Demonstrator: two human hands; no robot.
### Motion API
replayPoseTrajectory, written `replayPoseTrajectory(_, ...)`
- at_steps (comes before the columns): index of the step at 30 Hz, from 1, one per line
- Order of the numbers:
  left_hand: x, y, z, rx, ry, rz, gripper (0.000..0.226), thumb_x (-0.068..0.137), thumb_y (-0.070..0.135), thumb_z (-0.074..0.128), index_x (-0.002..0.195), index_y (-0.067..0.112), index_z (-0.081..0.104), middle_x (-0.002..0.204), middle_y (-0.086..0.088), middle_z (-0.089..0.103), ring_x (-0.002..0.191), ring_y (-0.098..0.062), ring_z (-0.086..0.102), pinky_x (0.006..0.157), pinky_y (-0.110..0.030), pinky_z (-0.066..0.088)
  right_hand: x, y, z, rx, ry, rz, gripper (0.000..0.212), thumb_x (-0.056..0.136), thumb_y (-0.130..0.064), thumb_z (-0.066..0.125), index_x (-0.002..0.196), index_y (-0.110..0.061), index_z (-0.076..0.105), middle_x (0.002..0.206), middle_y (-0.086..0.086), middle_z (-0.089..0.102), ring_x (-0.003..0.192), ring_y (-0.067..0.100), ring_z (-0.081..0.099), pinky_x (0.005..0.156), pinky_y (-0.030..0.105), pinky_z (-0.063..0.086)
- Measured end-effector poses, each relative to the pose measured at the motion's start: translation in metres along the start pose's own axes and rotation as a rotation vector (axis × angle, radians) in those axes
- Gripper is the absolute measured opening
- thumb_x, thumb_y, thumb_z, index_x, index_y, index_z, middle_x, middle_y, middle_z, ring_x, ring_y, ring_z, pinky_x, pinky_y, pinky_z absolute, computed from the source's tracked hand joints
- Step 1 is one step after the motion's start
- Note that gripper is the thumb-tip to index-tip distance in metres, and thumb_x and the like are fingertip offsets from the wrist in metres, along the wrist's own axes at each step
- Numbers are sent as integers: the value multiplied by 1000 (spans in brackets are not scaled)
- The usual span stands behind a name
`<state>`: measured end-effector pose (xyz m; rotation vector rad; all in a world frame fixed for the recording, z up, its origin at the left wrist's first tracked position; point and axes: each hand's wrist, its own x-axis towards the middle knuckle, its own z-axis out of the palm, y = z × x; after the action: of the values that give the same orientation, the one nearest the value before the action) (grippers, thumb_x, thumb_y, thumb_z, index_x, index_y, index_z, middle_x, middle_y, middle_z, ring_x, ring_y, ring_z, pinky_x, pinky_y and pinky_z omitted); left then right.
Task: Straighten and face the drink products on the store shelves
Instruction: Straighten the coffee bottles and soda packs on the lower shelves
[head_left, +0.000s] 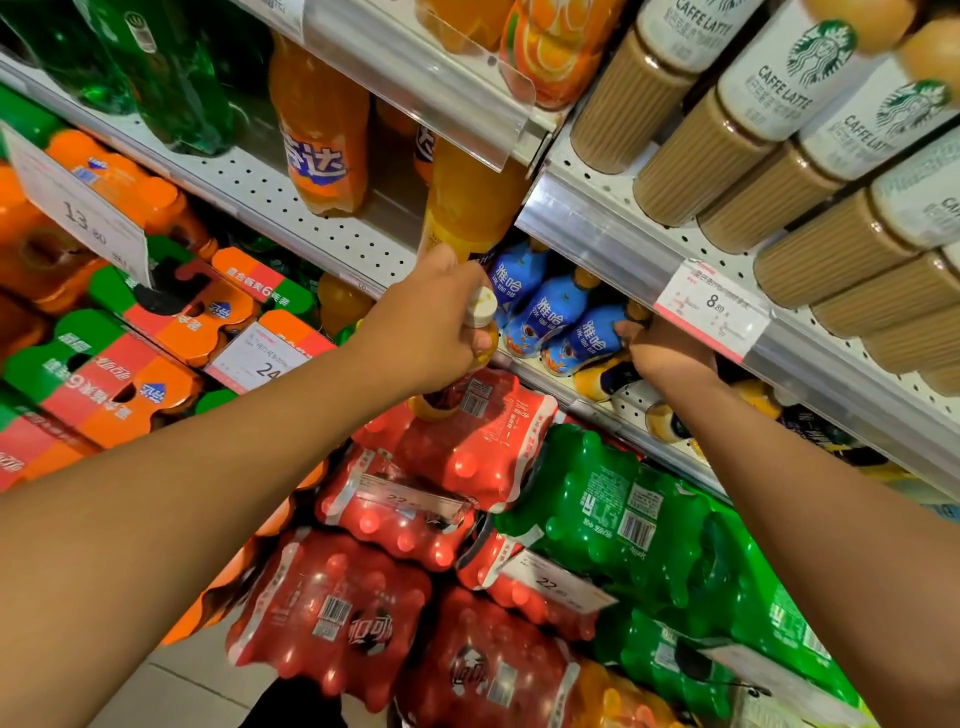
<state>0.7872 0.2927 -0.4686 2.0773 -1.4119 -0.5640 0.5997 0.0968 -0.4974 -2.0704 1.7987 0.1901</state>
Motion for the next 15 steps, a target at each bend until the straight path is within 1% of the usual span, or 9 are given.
replayPoseTrajectory(1, -1, 0, 0, 1, 5, 1, 26, 87, 20, 64, 106, 10, 51, 103, -5, 40, 86, -31, 51, 72, -46, 50, -1, 2, 0, -5, 16, -25, 42, 97, -41, 52, 124, -10, 55, 132, 18, 55, 120, 34, 50, 99, 40, 41)
replayPoseTrajectory(3, -2, 0, 1, 3, 11, -1, 26, 87, 20, 64, 106, 11, 50, 101, -3, 38, 85, -31, 51, 71, -44, 49, -3, 7, -1, -17, 51, -114, 19, 96, -32, 56, 103, -14, 57, 119, 13, 59, 112, 25, 53, 93, 26, 36)
replayPoseTrajectory(4, -3, 1, 1, 4, 15, -5, 25, 87, 20, 64, 106, 12, 50, 101, -3, 37, 85, -31, 51, 71, -43, 49, -5, 11, -1, -3, 51, -160, 11, 96, -23, 57, 100, -13, 56, 113, 10, 60, 107, 21, 53, 89, 17, 33)
replayPoseTrajectory(5, -4, 1, 1, 7, 17, -9, 25, 87, 20, 64, 106, 12, 50, 100, -3, 37, 85, -32, 51, 71, -43, 49, -7, 15, -1, 17, 46, -210, 11, 95, -14, 56, 106, -12, 57, 109, 6, 60, 105, 20, 54, 90, 12, 33)
replayPoseTrajectory(7, -4, 2, 1, 15, 20, -11, 26, 86, 20, 64, 106, 11, 51, 101, -4, 37, 86, -33, 52, 72, -45, 48, -11, 18, -3, 27, 14, -281, 30, 93, -2, 50, 119, -16, 57, 100, -2, 56, 104, 19, 54, 98, 21, 39)
replayPoseTrajectory(9, -5, 3, 1, 9, 29, -8, 26, 86, 18, 63, 108, 10, 53, 101, -5, 38, 87, -32, 51, 71, -43, 48, -12, 16, -4, 121, -62, -269, 36, 92, 6, 42, 117, -16, 55, 91, -7, 51, 97, 17, 50, 94, 25, 42)
replayPoseTrajectory(11, -6, 3, 1, 2, 40, -8, 26, 86, 18, 63, 108, 9, 54, 102, -6, 40, 87, -32, 51, 72, -40, 48, -10, 12, -3, 60, -113, -216, 31, 96, 0, 42, 122, -10, 54, 101, 0, 54, 103, 21, 50, 98, 33, 40)
replayPoseTrajectory(13, -6, 4, 2, 1, 50, -9, 26, 86, 18, 64, 107, 9, 54, 101, -6, 39, 87, -32, 50, 71, -37, 47, -9, 7, -1, 27, -71, -166, 24, 98, -15, 51, 119, -6, 53, 114, 11, 56, 117, 29, 52, 102, 39, 39)
replayPoseTrajectory(15, -6, 5, 3, -6, 58, -15, 25, 85, 17, 64, 107, 9, 54, 100, -5, 38, 87, -31, 50, 69, -34, 44, -10, 4, 2, 122, -91, -122, 34, 95, -33, 59, 120, -12, 49, 127, 14, 55, 123, 31, 50, 104, 39, 39)
